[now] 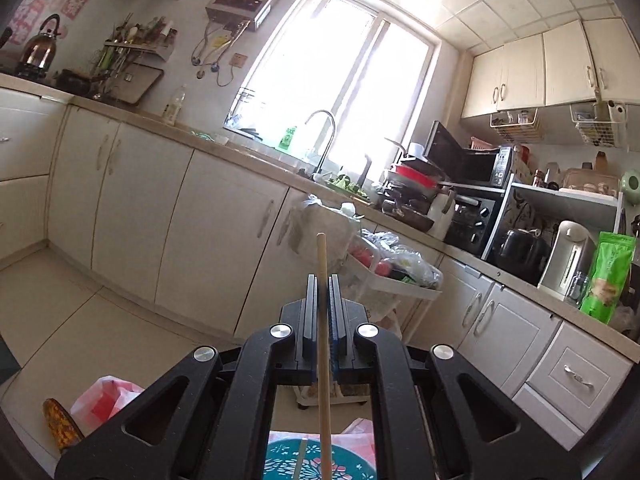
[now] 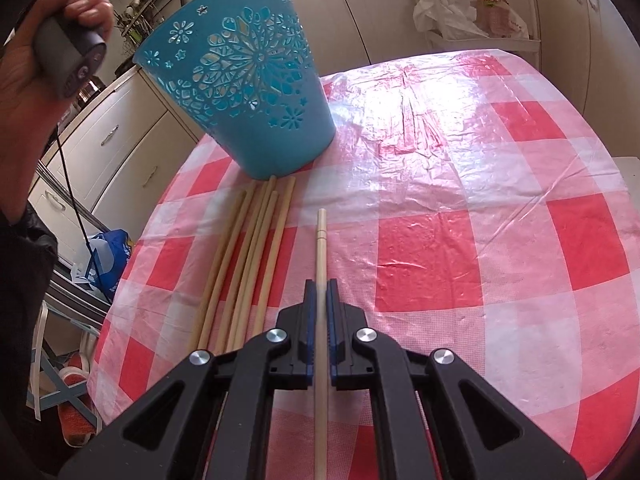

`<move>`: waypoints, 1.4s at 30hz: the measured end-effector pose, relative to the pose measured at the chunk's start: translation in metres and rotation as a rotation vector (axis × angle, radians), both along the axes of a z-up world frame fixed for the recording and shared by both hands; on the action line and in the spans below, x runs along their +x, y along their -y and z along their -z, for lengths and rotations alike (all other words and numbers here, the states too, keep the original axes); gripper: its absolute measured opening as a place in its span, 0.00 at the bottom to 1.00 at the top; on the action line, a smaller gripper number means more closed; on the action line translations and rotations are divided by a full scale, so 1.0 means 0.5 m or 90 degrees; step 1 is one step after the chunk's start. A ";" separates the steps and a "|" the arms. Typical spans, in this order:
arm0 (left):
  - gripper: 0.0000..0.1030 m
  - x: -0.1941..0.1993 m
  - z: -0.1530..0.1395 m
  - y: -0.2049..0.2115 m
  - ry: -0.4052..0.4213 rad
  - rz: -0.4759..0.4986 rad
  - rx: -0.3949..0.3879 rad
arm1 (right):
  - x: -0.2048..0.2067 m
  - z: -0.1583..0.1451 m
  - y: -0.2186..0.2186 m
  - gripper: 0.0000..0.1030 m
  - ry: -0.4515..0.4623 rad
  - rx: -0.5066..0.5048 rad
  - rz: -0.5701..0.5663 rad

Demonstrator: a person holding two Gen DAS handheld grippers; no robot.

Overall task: Organize utensils
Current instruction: 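Open the left gripper to drop its stick into the blue bin, then lift the stick with the right gripper over the bin and release it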

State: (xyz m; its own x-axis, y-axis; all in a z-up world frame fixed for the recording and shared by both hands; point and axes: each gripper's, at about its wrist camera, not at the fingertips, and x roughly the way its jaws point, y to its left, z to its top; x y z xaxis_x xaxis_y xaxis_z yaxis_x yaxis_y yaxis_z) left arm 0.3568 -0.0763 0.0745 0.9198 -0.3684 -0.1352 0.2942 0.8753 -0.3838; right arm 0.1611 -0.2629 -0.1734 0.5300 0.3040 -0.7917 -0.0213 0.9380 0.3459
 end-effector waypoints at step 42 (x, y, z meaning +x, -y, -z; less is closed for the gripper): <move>0.88 -0.241 0.385 -0.208 -0.268 -0.081 0.023 | -0.032 -0.197 0.048 0.06 0.200 0.157 0.014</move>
